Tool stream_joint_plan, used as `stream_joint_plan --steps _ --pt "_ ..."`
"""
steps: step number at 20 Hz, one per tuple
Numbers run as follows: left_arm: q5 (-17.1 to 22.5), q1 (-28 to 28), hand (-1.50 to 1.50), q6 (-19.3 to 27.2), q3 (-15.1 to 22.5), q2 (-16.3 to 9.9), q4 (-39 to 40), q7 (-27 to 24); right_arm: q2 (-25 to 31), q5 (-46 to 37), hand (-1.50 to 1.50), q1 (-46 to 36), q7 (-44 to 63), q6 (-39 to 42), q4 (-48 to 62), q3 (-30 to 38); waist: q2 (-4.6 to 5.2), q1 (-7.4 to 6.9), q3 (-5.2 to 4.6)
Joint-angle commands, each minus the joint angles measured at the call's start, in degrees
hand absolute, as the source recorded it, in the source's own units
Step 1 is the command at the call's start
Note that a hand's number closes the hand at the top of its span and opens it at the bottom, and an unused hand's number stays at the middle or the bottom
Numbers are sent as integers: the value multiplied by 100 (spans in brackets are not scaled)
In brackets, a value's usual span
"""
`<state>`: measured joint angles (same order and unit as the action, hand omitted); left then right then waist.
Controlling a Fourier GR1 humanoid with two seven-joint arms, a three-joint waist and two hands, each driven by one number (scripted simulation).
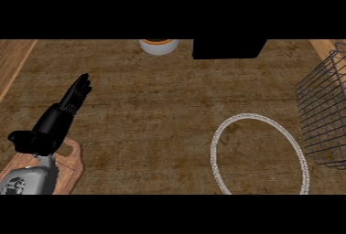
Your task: Pick the cupcake from the placemat and place it in the basket
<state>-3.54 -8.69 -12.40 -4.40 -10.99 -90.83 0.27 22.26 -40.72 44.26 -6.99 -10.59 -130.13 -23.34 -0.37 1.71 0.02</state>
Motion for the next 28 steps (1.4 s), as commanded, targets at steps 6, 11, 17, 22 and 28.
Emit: stream_joint_plan --steps 6,11,17,22,28 --pt "-111 66 0 126 53 127 70 -94 253 1240 150 1324 -86 -80 -2173 467 19 66 -13" --pt "23 182 0 -42 -72 -110 -348 136 174 1220 150 1570 94 -314 -2320 997 4 -15 -14" --pt "-55 -98 0 -29 88 52 9 23 120 1444 150 591 935 -203 -2165 1705 76 -128 -19" --pt "23 1 0 -129 40 10 30 -109 68 1702 150 -585 1929 -120 -1822 2357 78 -256 -19" --pt "6 -145 0 -113 83 -11 -193 258 129 2148 150 -2260 3175 -47 -1212 3348 52 -292 -14"
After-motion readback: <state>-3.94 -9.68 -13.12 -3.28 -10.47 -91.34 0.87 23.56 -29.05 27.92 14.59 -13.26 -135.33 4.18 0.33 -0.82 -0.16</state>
